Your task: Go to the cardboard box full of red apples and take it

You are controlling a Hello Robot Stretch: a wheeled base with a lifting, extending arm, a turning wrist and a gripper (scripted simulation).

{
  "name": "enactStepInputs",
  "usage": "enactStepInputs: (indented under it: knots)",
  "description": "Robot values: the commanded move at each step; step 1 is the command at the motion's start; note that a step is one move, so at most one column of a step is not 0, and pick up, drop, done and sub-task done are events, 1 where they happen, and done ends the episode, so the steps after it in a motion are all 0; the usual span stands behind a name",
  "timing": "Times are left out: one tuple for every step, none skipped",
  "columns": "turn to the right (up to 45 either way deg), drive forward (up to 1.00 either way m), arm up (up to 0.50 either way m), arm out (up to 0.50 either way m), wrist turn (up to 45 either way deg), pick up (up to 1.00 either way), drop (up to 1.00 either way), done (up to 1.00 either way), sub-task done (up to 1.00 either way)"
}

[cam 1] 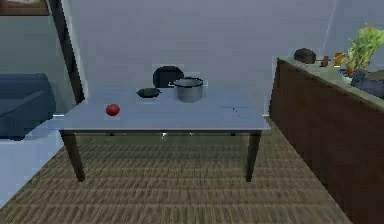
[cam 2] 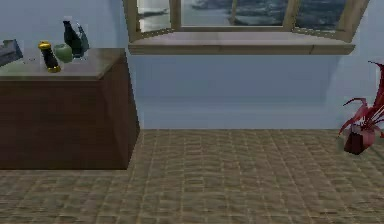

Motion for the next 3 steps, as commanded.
enactStepInputs:
  knots:
    - [0.0, 0.05, 0.00, 0.00, 0.0, 0.00, 0.00, 0.00, 0.00]
    - [45.0, 0.00, 0.00, 0.00, 0.0, 0.00, 0.00, 0.00, 0.00]
    - [6.0, 0.00, 0.00, 0.00, 0.0, 0.00, 0.00, 0.00, 0.00]
